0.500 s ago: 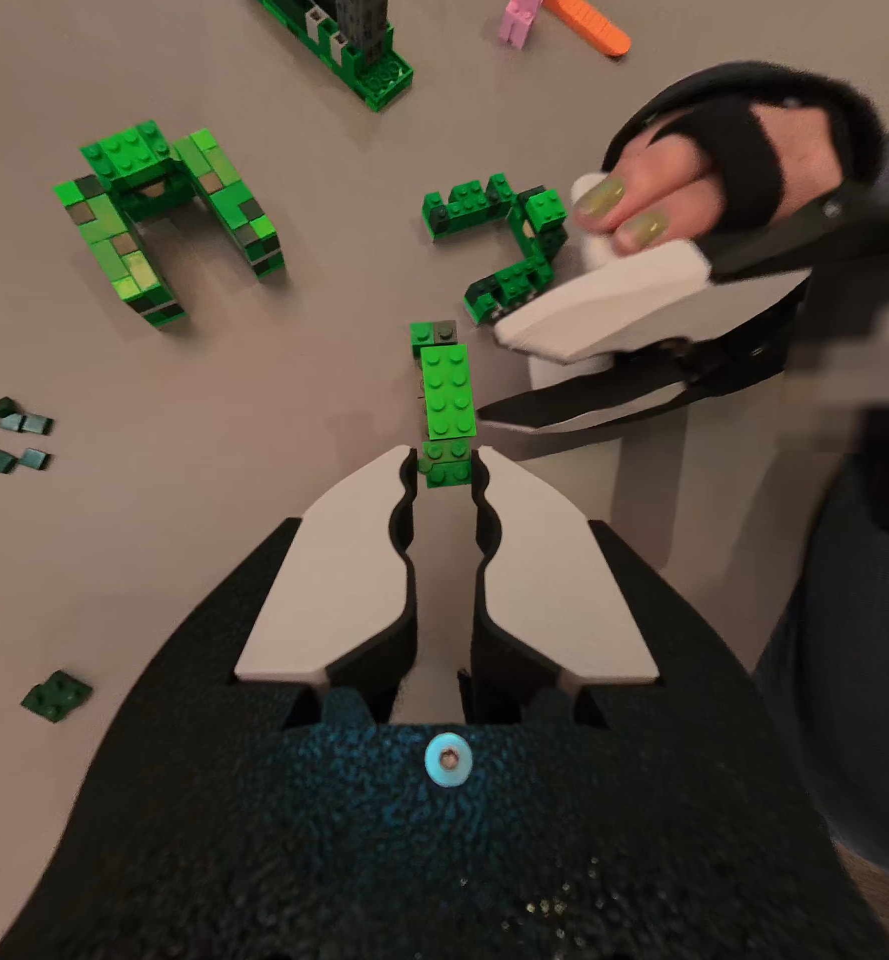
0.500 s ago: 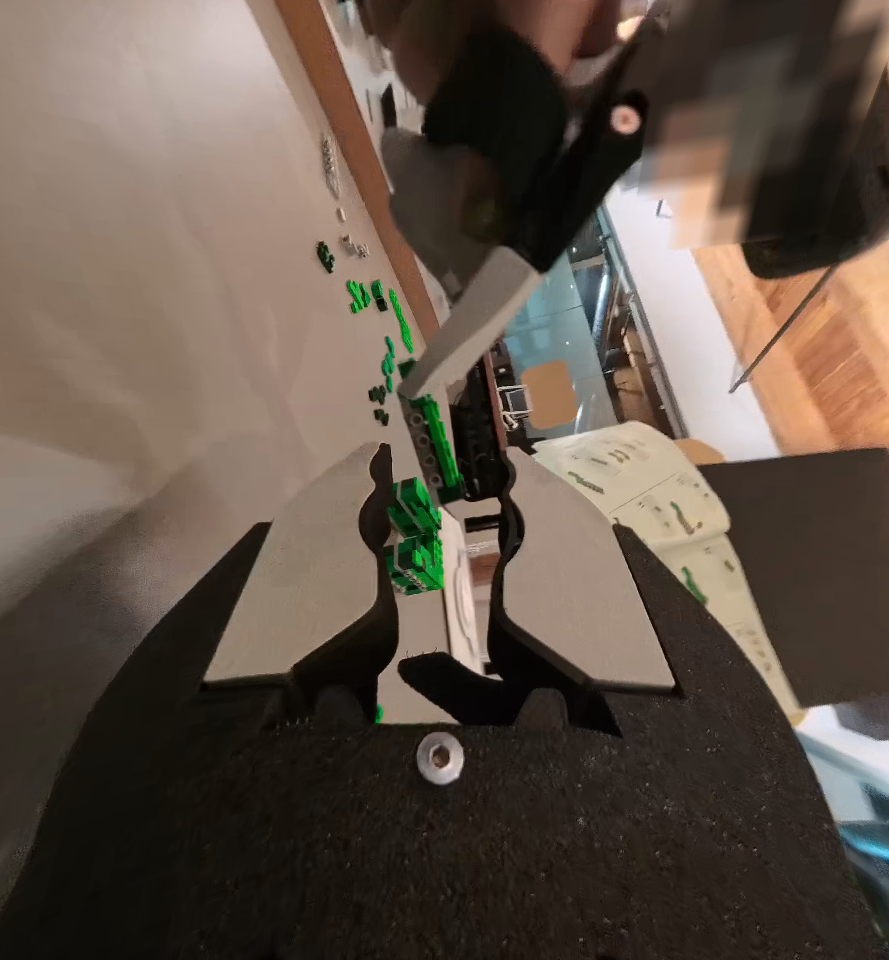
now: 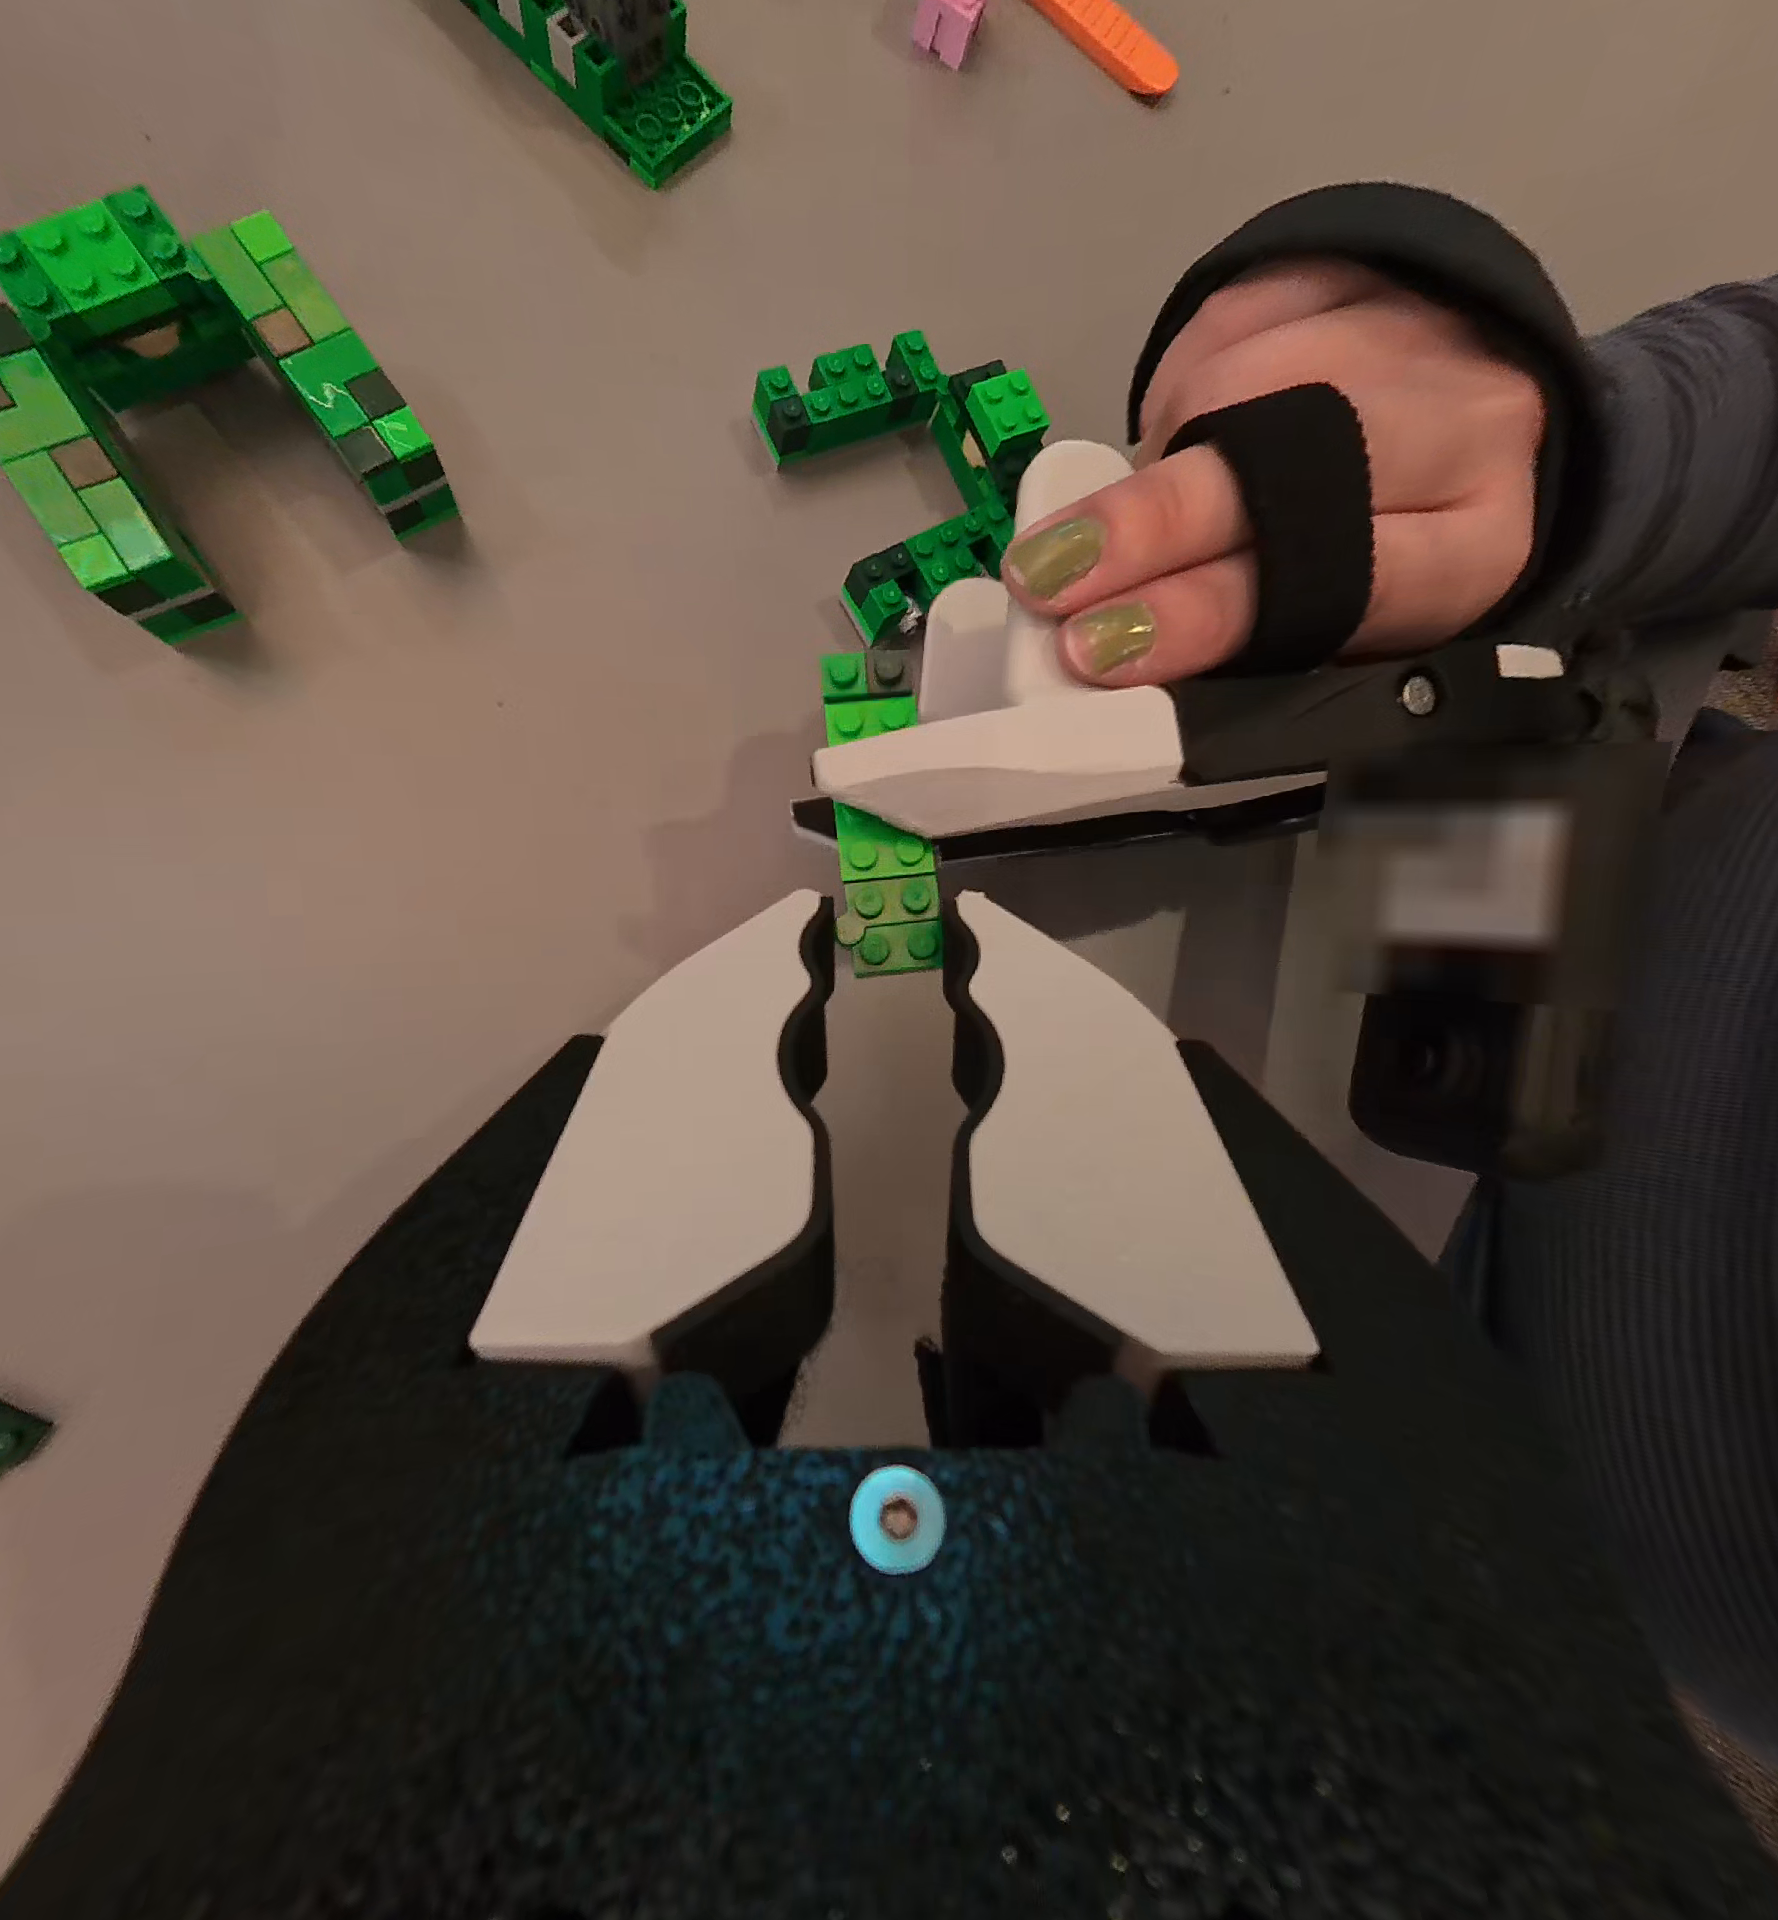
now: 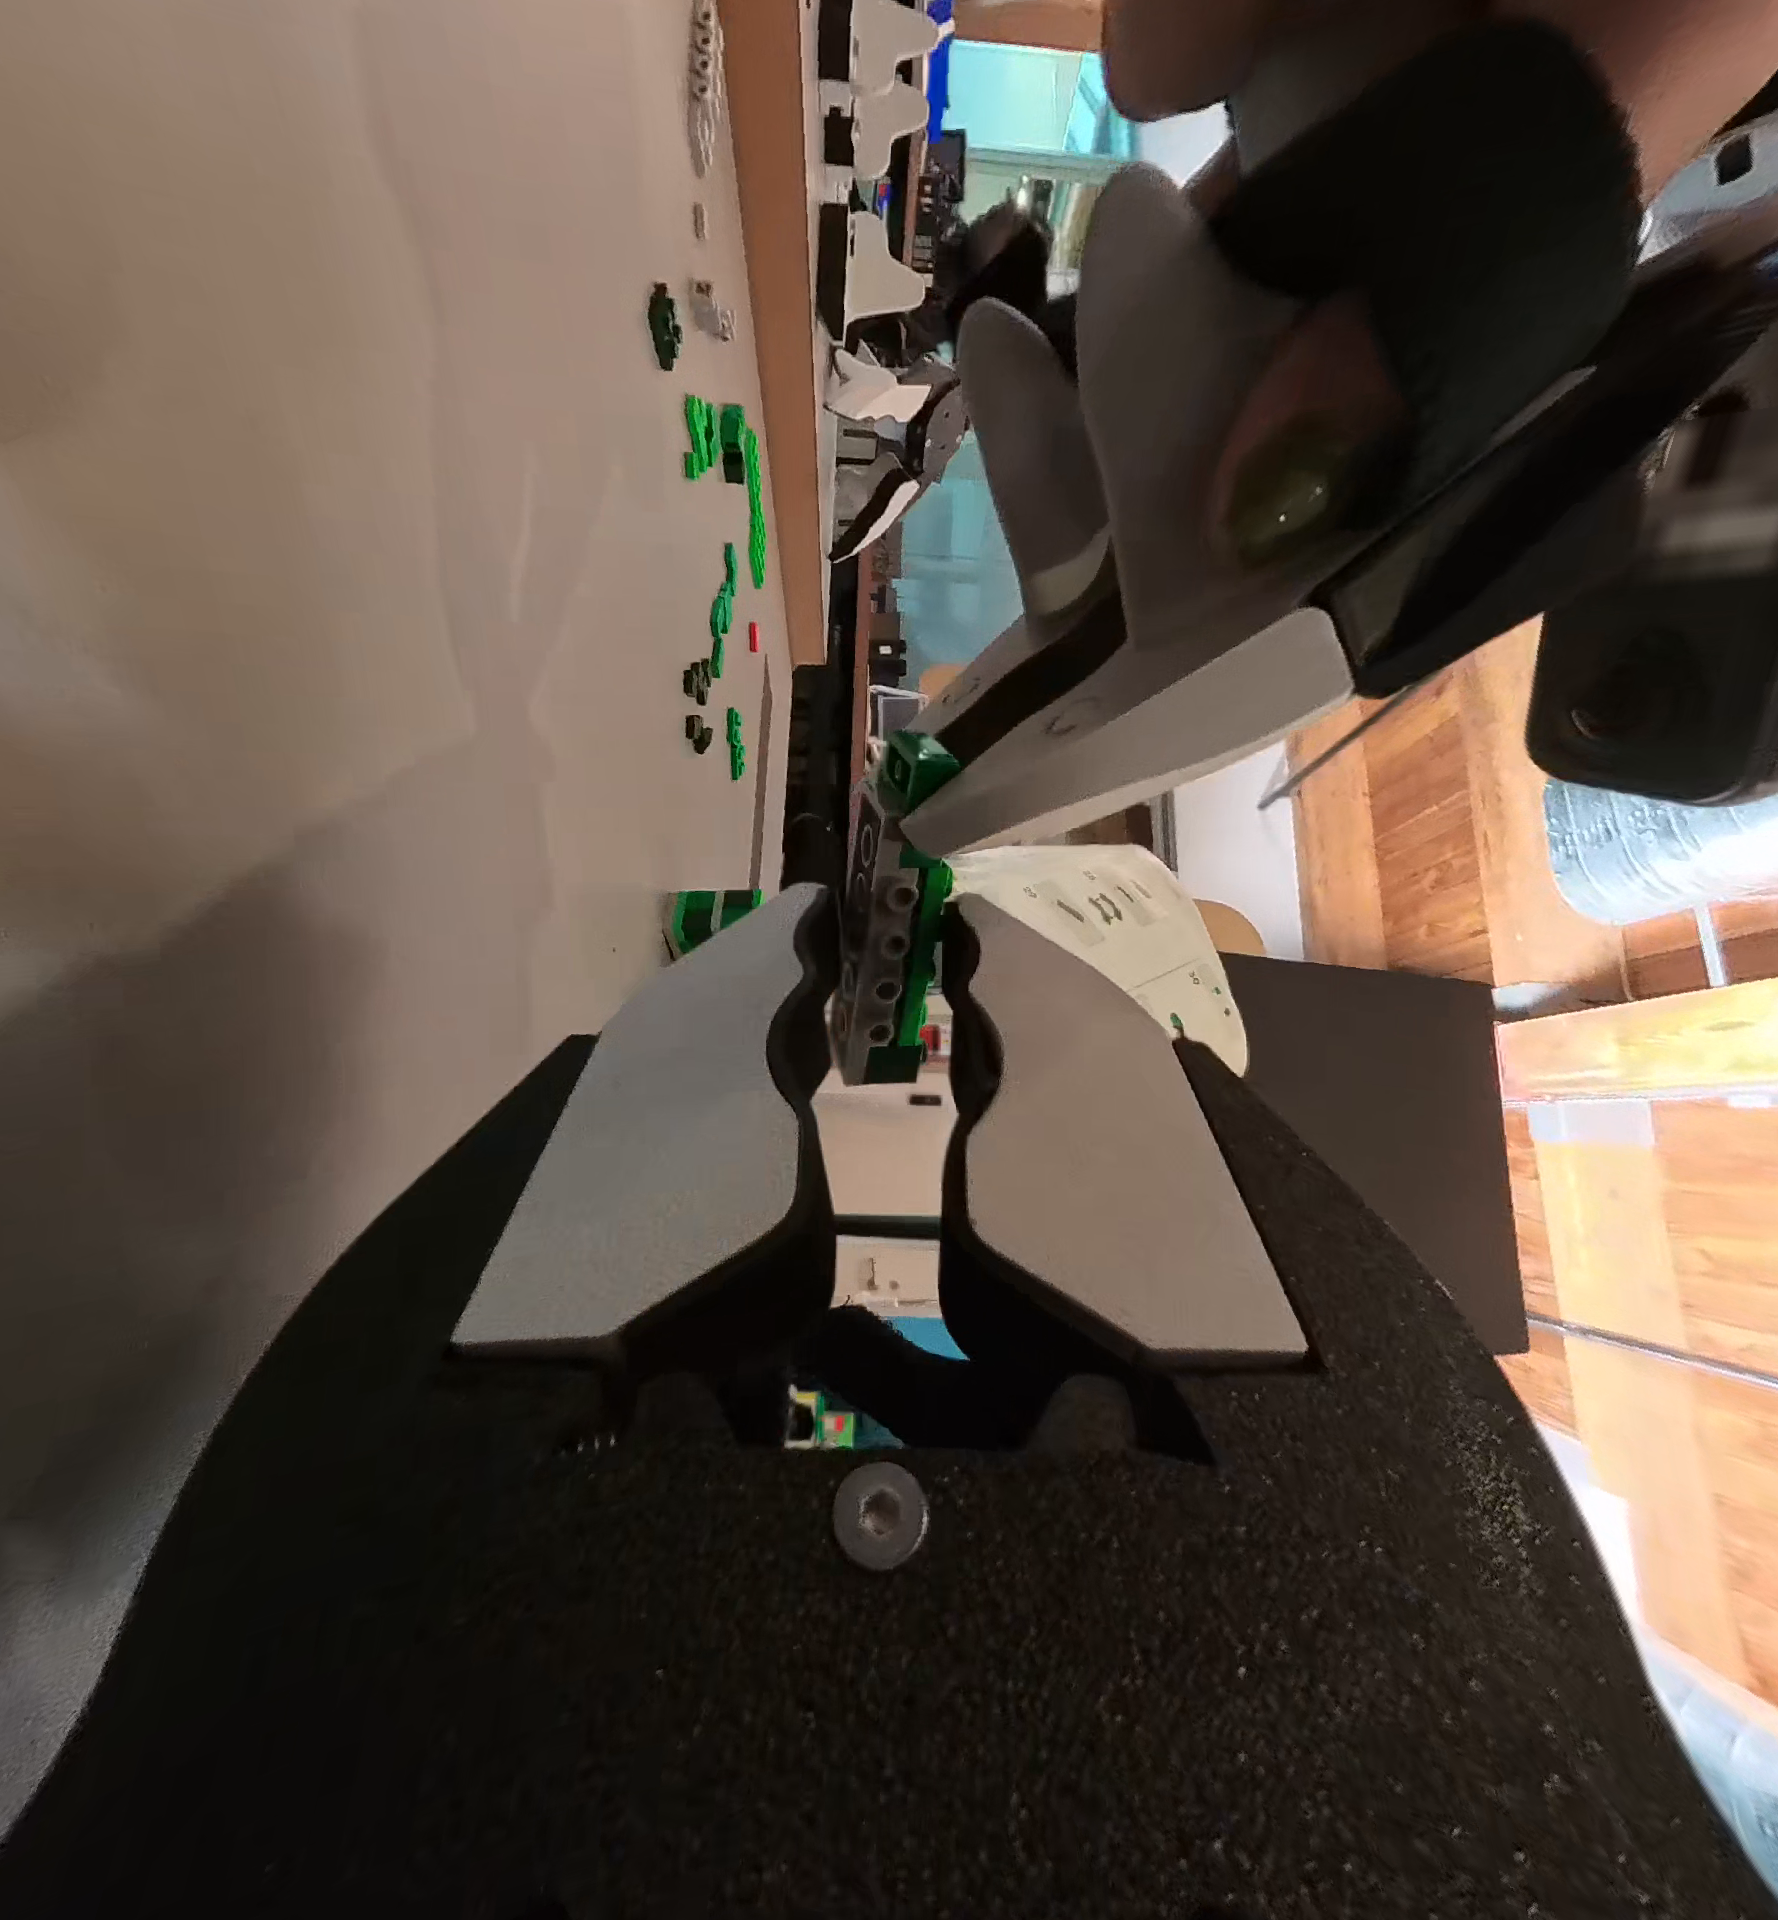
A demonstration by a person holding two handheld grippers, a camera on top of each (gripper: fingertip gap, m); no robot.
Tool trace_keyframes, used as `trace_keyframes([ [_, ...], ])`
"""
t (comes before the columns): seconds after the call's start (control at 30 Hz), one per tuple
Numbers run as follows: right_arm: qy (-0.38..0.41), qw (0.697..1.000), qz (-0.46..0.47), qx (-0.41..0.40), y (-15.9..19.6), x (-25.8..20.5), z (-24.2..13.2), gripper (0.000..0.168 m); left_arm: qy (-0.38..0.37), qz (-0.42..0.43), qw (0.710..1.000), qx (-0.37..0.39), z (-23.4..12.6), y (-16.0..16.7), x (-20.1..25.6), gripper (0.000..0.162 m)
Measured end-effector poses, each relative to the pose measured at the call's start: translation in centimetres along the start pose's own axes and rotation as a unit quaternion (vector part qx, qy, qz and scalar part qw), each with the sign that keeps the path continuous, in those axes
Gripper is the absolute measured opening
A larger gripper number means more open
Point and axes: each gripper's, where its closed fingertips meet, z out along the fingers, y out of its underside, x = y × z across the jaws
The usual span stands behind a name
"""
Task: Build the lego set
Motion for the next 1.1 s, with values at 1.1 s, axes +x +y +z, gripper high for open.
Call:
trace_keyframes([
  [1.1, -0.285, 0.84, 0.41, 0.212, -2.0, 1.0, -3.8, 0.014, -0.091, 0.36, 0.916, 0.155, -0.7, -0.8, 3.8, 0.039],
])
